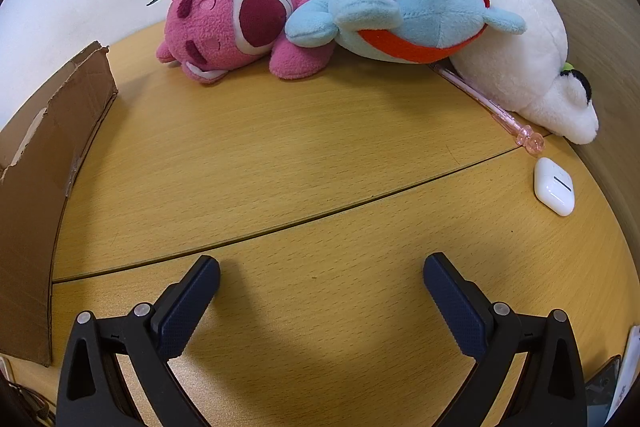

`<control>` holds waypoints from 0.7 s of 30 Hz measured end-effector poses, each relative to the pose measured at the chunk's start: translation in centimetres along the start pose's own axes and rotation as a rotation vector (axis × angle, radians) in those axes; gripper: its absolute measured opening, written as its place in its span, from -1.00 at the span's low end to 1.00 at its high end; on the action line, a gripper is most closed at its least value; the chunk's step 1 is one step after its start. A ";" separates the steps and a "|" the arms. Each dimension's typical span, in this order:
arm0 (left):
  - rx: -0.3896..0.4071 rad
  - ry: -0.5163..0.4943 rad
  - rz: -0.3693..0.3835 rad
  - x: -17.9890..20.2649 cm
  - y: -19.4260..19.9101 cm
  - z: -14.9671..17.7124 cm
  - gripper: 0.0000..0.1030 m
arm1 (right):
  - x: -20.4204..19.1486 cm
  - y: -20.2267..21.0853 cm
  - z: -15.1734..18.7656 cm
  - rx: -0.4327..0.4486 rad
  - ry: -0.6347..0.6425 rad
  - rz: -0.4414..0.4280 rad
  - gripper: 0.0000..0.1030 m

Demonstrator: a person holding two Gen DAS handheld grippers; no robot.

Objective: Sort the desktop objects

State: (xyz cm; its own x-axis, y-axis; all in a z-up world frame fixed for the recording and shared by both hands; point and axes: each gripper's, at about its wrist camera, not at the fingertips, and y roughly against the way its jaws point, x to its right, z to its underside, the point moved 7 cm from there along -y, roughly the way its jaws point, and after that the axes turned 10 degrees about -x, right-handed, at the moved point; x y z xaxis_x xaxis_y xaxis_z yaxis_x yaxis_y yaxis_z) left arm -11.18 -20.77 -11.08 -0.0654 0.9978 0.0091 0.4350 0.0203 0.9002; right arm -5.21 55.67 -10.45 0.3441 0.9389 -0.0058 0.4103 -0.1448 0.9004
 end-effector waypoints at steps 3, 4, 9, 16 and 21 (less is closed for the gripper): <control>0.000 -0.001 0.000 0.0 0.0 0.0 1.00 | 0.0 0.0 0.0 0.000 0.000 0.000 1.00; 0.000 -0.001 0.000 0.0 0.0 0.0 1.00 | 0.0 0.0 0.0 0.000 0.000 0.000 1.00; 0.002 0.004 -0.002 0.0 0.0 -0.1 1.00 | 0.0 -0.1 -0.1 0.001 -0.020 0.010 1.00; 0.002 -0.011 0.006 0.0 0.5 0.4 1.00 | -0.6 0.1 0.1 -0.021 -0.058 0.025 1.00; 0.015 -0.008 0.016 -0.3 3.4 3.5 0.96 | -1.8 3.7 3.8 0.015 0.005 -0.039 1.00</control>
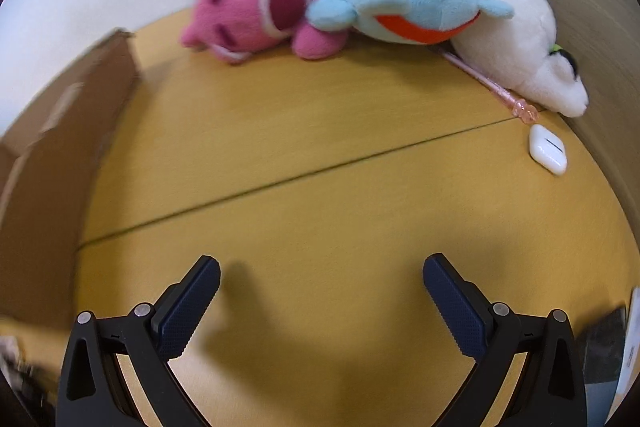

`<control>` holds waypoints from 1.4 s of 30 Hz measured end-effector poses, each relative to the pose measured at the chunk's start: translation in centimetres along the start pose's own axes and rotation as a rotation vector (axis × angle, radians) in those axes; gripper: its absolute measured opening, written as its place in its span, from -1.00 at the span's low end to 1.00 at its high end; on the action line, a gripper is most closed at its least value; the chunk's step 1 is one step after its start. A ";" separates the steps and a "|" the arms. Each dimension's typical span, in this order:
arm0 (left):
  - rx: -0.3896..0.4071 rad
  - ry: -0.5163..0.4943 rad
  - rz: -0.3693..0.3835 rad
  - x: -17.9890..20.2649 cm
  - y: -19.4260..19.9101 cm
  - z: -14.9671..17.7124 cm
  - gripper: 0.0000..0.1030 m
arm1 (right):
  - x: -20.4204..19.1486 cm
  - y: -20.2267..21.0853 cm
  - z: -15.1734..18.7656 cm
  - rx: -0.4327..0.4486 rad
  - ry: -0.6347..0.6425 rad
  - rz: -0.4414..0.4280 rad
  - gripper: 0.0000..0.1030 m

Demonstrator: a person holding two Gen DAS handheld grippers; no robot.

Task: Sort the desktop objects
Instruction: 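Close both grippers on the pink-and-teal pig plush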

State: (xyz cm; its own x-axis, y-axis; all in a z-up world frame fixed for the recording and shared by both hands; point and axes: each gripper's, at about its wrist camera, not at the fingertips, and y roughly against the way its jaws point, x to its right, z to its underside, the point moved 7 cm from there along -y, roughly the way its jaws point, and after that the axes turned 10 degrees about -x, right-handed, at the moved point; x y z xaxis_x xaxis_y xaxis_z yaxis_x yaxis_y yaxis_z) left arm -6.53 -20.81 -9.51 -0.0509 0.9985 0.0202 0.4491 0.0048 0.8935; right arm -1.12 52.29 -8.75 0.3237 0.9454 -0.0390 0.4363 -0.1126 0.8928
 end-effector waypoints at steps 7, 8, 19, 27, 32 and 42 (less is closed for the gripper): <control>0.214 -0.030 0.099 1.2 14.9 3.1 0.97 | -4.8 15.2 3.5 0.308 0.211 -0.088 1.00; 0.239 -0.034 0.132 1.7 17.2 3.7 0.97 | -5.7 17.1 3.9 0.328 0.241 -0.135 1.00; 0.135 -0.078 0.498 11.8 20.7 10.0 0.96 | -25.6 24.8 15.0 0.274 0.704 -0.549 1.00; -0.089 -0.086 0.648 17.4 13.6 12.7 0.83 | -34.9 19.6 23.0 0.013 0.891 -0.667 1.00; -0.123 -0.036 0.674 16.5 12.9 13.1 0.83 | -37.0 16.8 26.4 -0.198 0.884 -0.767 1.00; -0.243 0.019 0.732 16.7 10.8 14.2 0.75 | -38.1 16.6 27.8 -0.257 0.969 -0.809 0.96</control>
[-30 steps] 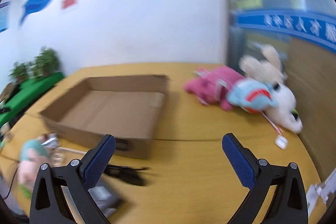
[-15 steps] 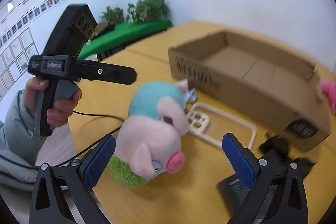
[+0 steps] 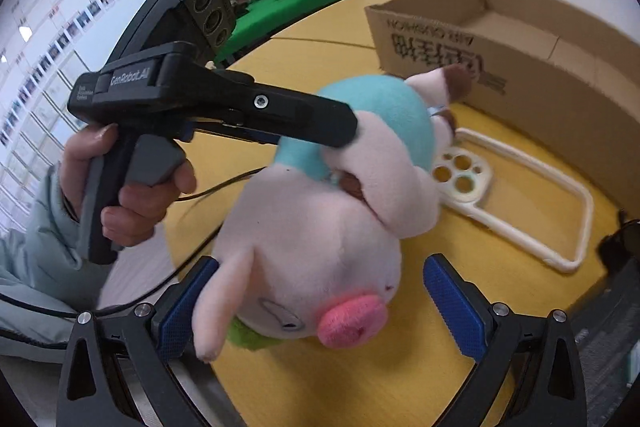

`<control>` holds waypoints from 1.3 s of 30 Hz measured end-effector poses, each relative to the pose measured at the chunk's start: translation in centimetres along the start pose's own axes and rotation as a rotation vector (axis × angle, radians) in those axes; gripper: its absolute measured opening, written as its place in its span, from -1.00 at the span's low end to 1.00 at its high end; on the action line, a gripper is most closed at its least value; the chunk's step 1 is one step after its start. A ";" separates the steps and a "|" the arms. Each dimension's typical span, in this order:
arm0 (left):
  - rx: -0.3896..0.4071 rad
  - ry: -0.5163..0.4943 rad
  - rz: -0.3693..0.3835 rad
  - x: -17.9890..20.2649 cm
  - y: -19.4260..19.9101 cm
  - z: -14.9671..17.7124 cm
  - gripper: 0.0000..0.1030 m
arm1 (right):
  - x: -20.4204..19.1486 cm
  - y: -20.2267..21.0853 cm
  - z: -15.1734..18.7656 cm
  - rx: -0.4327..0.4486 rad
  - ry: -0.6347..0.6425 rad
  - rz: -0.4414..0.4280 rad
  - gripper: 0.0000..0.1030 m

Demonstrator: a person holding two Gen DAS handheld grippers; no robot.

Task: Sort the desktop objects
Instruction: 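Close both grippers on the pink-and-teal pig plush, then lift the pig plush with both grippers and carry it into the cardboard box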

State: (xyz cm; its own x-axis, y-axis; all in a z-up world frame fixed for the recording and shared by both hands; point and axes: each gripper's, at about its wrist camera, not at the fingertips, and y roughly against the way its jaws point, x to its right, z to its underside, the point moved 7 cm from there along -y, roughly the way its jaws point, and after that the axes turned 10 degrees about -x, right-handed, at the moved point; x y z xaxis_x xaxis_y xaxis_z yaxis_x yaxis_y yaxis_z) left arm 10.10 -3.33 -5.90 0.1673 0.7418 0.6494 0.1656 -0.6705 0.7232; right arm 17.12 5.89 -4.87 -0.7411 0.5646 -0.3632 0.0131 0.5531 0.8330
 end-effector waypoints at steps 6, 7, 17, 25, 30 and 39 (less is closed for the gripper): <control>0.025 -0.050 -0.011 1.1 1.2 -0.9 0.35 | -1.6 -0.8 -0.5 -0.024 0.004 -0.068 0.82; 0.046 -0.048 0.004 1.3 1.7 -1.3 0.26 | -1.6 -0.5 -0.3 -0.024 0.000 -0.076 0.79; 0.262 -0.288 0.041 9.5 9.5 -10.3 0.21 | -1.3 10.1 -6.0 0.188 0.104 0.028 0.67; 0.505 -0.583 -0.019 19.8 19.9 -21.1 0.21 | -1.6 23.3 -16.8 0.368 0.286 0.268 0.66; 0.552 -0.641 -0.044 22.4 22.7 -26.8 0.21 | -1.2 29.8 -22.2 0.454 0.323 0.304 0.66; 0.437 -0.495 -0.061 14.8 17.7 -36.3 0.21 | 8.6 24.0 -33.2 0.391 0.262 0.217 0.66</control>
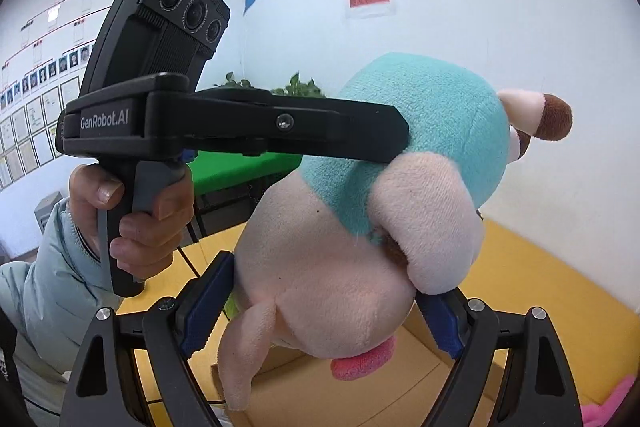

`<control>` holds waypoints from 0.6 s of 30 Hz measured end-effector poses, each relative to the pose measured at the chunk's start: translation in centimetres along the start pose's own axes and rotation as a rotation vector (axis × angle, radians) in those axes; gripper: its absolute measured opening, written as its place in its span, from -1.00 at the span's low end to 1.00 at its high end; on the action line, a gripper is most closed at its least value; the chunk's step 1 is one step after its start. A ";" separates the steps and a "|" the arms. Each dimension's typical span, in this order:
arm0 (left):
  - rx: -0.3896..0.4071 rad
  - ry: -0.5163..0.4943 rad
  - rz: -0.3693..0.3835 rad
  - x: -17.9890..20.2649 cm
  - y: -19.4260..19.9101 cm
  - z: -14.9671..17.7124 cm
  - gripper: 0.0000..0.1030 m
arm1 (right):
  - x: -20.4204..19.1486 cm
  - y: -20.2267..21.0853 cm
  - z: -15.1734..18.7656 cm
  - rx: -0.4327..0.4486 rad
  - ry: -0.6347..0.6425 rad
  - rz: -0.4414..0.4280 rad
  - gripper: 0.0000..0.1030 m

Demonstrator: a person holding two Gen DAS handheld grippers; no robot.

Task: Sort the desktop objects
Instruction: 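Lift the pig plush with both grippers and carry it into the cardboard box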

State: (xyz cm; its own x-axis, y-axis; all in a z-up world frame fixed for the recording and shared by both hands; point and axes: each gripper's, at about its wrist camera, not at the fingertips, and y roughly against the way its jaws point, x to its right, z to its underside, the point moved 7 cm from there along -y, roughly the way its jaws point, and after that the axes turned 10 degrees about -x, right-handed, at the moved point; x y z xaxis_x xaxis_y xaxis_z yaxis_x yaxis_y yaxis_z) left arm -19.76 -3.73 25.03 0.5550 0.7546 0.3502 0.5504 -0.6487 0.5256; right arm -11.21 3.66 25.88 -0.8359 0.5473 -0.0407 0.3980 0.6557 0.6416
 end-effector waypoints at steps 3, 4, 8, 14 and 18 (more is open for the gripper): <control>-0.092 0.086 -0.013 -4.8 -4.8 2.0 0.21 | 2.7 -4.6 1.8 -0.056 -0.067 -0.050 0.66; -0.120 0.112 -0.016 -6.0 -6.2 2.8 0.21 | 3.4 -6.2 2.6 -0.076 -0.086 -0.059 0.66; -0.256 0.218 -0.044 -11.1 -12.0 7.1 0.21 | 5.9 -12.8 6.8 -0.169 -0.180 -0.132 0.66; -0.420 0.335 -0.112 -14.8 -17.5 12.4 0.19 | 7.8 -20.7 14.0 -0.324 -0.311 -0.203 0.65; -0.454 0.355 -0.114 -14.7 -18.0 13.9 0.20 | 8.1 -22.1 16.7 -0.370 -0.352 -0.187 0.65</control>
State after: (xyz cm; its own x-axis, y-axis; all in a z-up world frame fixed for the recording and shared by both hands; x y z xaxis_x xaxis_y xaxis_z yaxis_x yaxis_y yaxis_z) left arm -29.16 -4.50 -0.39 0.2218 0.8546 0.4695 0.2280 -0.5136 0.8272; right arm -20.42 2.32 -1.41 -0.6773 0.6219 -0.3931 0.0423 0.5663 0.8231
